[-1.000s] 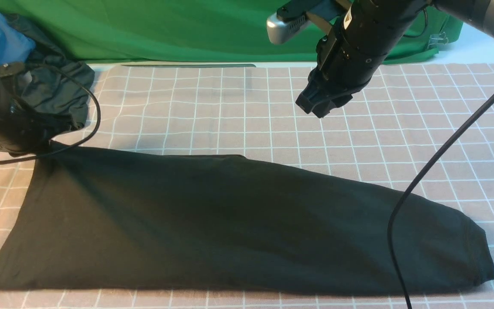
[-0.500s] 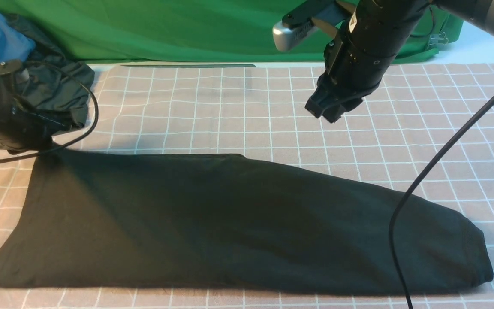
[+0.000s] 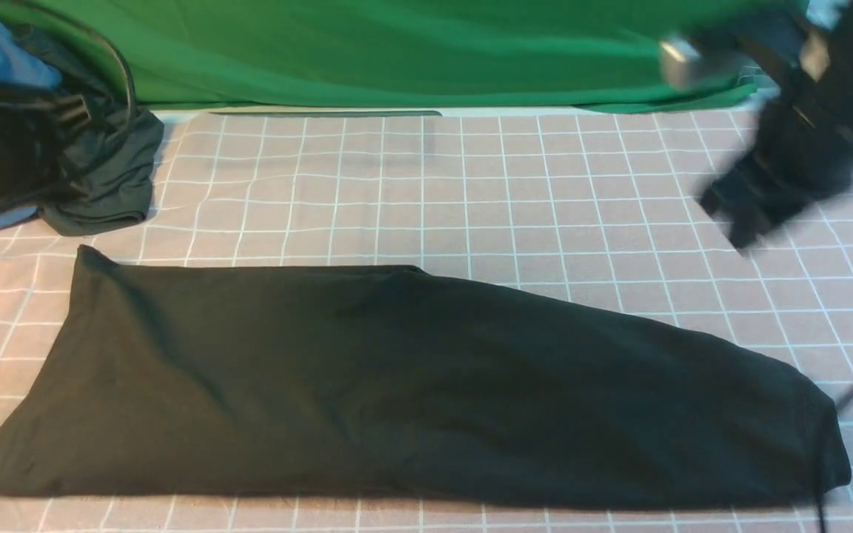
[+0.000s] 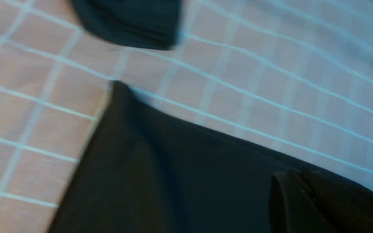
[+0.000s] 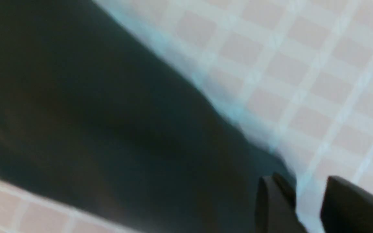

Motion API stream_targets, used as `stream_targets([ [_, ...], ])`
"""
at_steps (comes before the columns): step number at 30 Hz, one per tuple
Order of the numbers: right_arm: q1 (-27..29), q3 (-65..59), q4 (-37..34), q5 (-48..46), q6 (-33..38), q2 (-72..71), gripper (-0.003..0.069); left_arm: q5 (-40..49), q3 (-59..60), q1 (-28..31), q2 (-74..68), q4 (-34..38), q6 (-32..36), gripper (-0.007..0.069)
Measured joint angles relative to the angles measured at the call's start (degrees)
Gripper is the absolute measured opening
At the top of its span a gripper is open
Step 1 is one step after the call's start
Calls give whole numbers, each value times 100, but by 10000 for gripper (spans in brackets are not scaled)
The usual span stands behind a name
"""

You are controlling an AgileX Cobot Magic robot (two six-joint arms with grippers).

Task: Fold a long-sleeved shirt over a pink coffee tablecloth.
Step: 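Pull the folded dark garment lengthwise by its ends to straighten it flat on the table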

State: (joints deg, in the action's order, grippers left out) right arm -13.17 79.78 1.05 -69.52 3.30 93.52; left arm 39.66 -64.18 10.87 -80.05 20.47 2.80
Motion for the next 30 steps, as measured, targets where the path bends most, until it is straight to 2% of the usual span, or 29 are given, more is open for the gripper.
stream_targets([
  [2,262,-606,12,54,-104,-107,380,14,242,0,456,345,257,20],
  [4,589,-1233,16,354,-265,-135,496,63,693,0,1054,719,501,13],
  [5,610,-1332,16,388,-295,-135,505,63,731,0,1106,719,516,13],
  [6,733,-1631,16,687,-330,-129,568,94,1055,0,1537,886,646,13],
  [8,831,-1895,-25,1059,-383,-86,629,106,1418,0,1928,978,735,13],
  [13,851,-2016,-176,1551,-383,227,662,124,2176,0,2601,1011,800,13],
  [17,851,-2016,-182,1561,-383,597,665,225,2541,0,2815,1017,800,13],
  [21,851,-2016,-326,1517,-330,939,657,344,2770,0,2894,1023,800,13],
  [23,851,-2016,-447,1416,-252,1054,610,416,2804,0,2898,1030,800,13],
  [26,851,-2020,-517,1422,-134,1061,503,434,2804,0,2898,1097,800,13],
  [30,851,-2020,-506,1487,60,1067,304,434,2804,0,2898,1294,813,13],
])
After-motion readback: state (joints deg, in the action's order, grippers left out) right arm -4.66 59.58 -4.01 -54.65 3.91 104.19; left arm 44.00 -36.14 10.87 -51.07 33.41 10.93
